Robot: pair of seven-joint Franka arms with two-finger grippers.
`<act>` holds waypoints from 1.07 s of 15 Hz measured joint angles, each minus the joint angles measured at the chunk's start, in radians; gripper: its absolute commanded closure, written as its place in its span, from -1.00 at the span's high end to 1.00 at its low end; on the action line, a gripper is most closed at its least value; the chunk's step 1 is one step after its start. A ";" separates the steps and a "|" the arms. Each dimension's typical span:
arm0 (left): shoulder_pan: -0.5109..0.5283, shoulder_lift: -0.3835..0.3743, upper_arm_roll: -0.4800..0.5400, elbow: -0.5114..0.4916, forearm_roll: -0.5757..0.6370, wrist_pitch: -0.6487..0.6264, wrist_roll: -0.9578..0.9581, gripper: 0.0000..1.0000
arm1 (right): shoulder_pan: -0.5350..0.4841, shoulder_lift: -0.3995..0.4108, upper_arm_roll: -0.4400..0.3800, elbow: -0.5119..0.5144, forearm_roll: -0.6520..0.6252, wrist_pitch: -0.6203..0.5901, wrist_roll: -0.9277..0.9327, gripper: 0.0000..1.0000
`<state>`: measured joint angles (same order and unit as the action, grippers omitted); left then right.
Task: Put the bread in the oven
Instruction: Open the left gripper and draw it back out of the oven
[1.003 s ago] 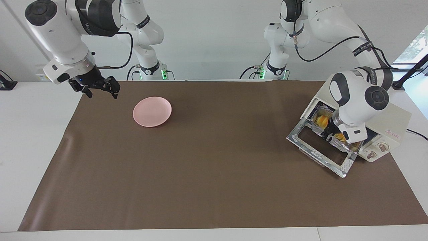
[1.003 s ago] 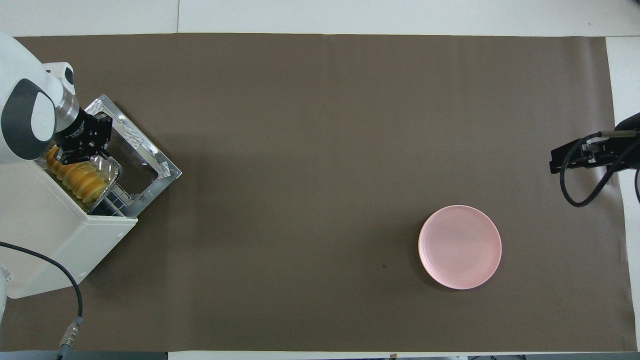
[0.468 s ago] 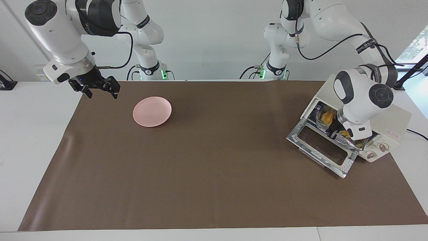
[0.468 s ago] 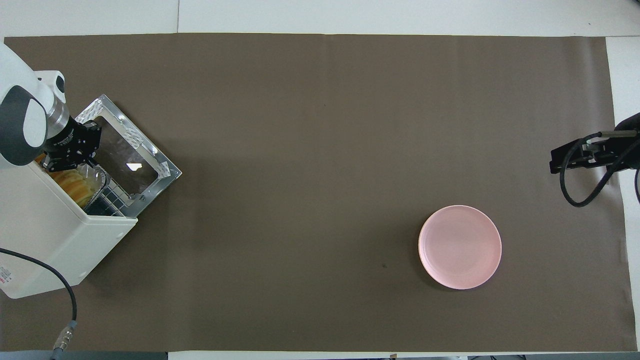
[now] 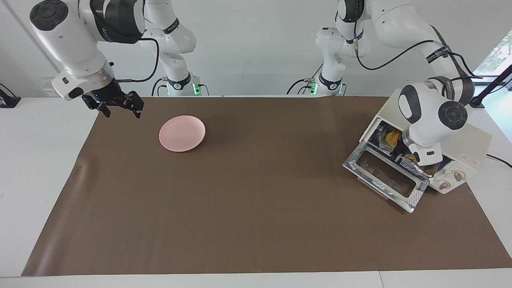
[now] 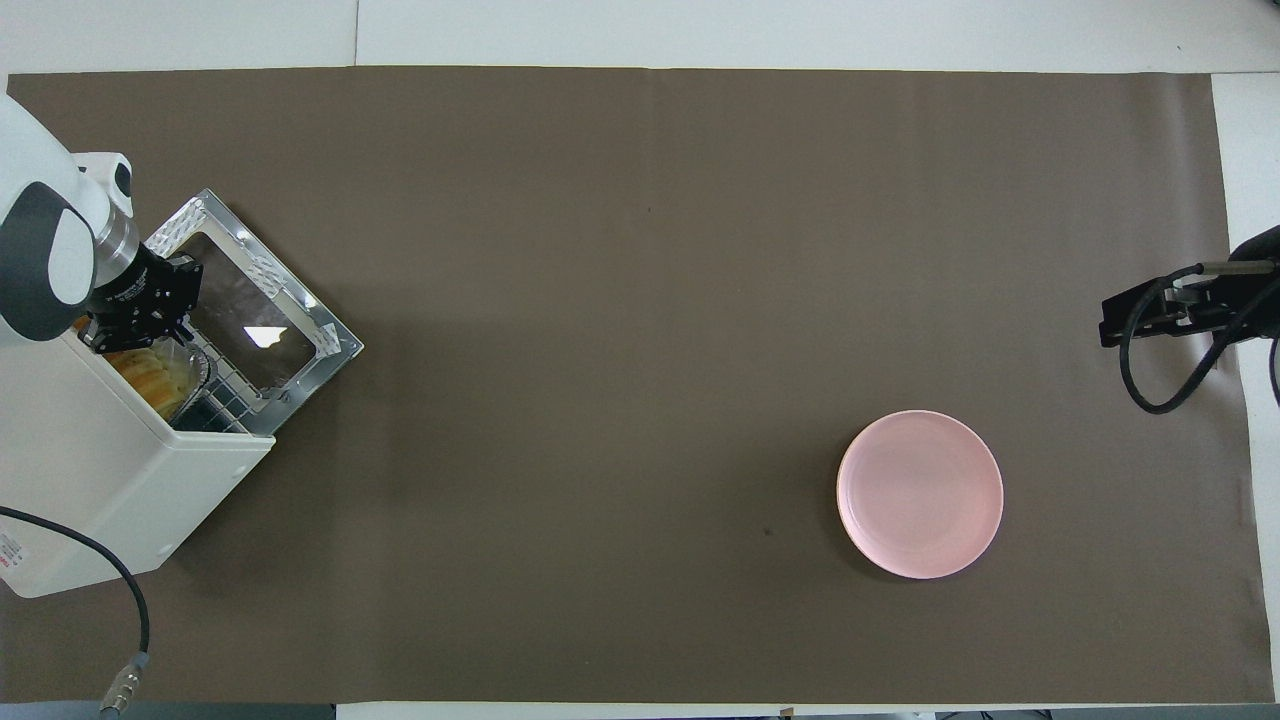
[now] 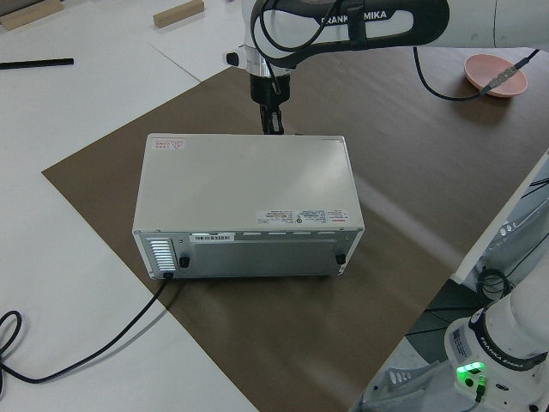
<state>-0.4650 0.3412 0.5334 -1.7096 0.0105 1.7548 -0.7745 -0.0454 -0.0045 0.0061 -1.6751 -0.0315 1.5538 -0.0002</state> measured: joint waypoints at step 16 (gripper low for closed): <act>-0.023 -0.037 -0.005 -0.125 0.069 0.084 0.007 1.00 | 0.000 0.000 0.000 0.000 0.000 0.000 0.000 1.00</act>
<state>-0.4876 0.3042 0.5282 -1.8351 0.0791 1.8384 -0.7673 -0.0454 -0.0045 0.0061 -1.6751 -0.0315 1.5538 -0.0002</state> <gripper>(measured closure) 0.339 0.000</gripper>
